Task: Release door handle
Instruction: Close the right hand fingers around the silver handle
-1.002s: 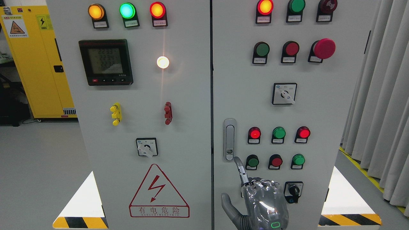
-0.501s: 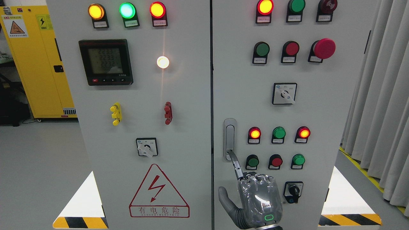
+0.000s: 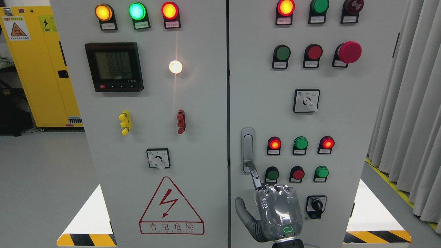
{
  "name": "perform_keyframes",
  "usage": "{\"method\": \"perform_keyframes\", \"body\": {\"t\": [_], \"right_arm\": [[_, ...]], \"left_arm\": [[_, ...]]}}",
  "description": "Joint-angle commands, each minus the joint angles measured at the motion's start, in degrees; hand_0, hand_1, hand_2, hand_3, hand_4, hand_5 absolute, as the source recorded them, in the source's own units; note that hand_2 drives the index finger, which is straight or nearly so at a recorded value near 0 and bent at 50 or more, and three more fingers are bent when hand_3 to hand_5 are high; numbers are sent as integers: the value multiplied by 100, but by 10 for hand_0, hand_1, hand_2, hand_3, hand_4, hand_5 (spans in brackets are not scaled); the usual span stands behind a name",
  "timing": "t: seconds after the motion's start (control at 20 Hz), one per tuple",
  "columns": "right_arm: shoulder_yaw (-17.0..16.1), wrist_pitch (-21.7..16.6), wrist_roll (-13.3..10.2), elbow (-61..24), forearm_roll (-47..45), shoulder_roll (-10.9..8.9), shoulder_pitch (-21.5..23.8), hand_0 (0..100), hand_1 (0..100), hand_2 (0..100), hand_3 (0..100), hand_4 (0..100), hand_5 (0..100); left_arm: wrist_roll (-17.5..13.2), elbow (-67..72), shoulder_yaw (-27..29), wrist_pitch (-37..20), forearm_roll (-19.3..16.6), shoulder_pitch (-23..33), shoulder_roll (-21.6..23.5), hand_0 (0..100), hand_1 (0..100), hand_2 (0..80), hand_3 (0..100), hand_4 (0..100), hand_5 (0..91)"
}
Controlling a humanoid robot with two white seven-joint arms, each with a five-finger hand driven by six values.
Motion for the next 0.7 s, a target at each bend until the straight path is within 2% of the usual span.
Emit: {"method": "perform_keyframes", "body": {"t": [0.0, 0.65], "right_arm": [[-3, 1, 40, 175, -8, 11, -49, 484, 338, 0, 977, 991, 1000], [-3, 10, 58, 175, -17, 20, -14, 473, 338, 0, 978, 991, 1000]], "left_arm": [[-2, -70, 0, 2, 0, 0, 0, 120, 556, 0, 0, 0, 0], [-2, -70, 0, 2, 0, 0, 0, 120, 556, 0, 0, 0, 0]]}}
